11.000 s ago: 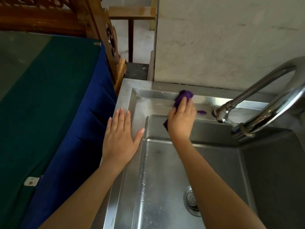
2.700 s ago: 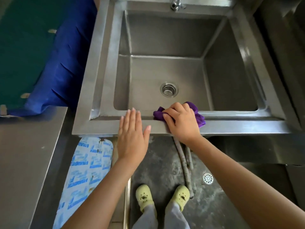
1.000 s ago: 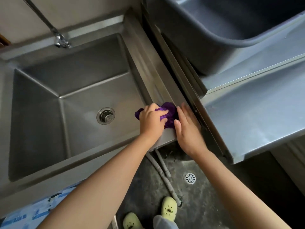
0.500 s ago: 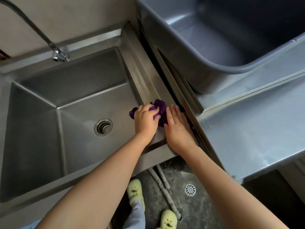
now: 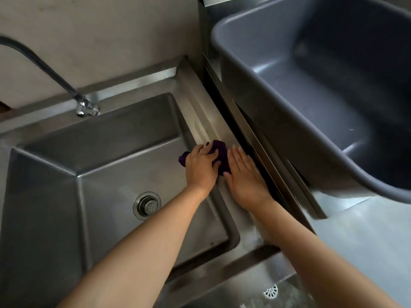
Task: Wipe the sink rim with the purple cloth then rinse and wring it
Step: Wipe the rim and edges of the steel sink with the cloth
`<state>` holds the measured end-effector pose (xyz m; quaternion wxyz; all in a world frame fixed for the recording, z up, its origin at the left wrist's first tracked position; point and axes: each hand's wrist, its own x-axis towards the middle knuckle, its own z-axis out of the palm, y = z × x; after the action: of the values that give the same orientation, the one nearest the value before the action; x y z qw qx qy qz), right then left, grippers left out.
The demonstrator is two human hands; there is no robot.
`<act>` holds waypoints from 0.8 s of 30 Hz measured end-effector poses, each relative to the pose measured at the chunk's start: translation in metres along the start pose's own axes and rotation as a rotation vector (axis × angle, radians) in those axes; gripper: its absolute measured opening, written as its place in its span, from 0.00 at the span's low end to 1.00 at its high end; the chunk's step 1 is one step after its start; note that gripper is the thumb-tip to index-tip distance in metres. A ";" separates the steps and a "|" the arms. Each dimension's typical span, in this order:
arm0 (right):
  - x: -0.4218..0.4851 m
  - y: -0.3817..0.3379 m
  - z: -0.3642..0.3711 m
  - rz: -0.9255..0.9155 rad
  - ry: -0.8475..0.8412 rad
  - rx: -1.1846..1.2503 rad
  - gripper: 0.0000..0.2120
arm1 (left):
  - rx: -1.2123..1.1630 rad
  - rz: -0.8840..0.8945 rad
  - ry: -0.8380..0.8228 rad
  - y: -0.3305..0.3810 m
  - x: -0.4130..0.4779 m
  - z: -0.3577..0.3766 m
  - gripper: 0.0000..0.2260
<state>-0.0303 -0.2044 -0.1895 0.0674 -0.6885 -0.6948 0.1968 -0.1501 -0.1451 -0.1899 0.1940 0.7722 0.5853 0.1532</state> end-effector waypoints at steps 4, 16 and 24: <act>0.032 -0.011 -0.003 0.027 0.023 -0.032 0.27 | 0.004 0.034 0.005 -0.016 0.033 -0.005 0.15; 0.121 -0.032 -0.013 0.033 0.045 -0.046 0.26 | 0.003 0.031 0.030 -0.054 0.114 -0.017 0.15; 0.178 -0.041 -0.013 0.037 0.061 -0.047 0.26 | 0.014 0.019 0.056 -0.078 0.166 -0.025 0.15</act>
<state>-0.0710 -0.0263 -0.1946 0.0686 -0.7084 -0.6838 0.1608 -0.1829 0.0366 -0.2031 0.1706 0.7746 0.5842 0.1722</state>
